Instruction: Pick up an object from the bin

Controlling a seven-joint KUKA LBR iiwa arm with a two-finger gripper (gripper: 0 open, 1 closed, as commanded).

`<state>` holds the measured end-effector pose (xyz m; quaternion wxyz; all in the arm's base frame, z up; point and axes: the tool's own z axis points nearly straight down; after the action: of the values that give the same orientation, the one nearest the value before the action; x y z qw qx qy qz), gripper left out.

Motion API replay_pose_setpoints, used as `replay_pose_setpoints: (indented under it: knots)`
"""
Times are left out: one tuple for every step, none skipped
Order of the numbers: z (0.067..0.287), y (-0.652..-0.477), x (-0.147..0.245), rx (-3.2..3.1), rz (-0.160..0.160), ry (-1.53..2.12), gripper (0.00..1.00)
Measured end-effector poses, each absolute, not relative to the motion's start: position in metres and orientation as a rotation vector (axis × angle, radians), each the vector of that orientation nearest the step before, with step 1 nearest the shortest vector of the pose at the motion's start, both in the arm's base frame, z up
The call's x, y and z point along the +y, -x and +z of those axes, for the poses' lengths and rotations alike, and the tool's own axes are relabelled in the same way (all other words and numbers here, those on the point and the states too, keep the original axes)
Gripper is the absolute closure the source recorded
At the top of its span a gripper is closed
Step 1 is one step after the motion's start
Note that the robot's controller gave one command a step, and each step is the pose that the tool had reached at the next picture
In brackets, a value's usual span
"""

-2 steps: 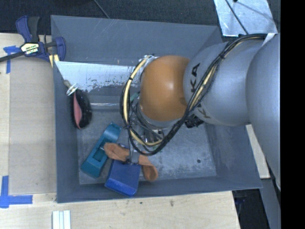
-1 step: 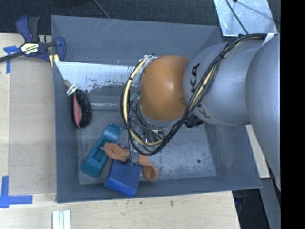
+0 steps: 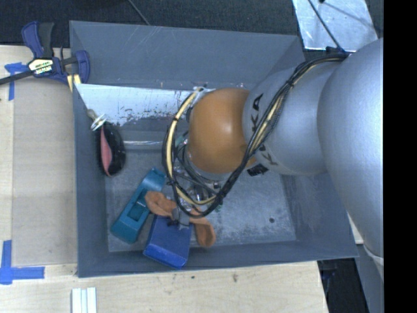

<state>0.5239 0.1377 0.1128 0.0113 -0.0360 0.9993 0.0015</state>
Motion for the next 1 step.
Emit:
replay_pose_setpoints:
  knots:
    - [0.0927,-0.5483,0.1399,3.022,-0.006,0.456,1.00]
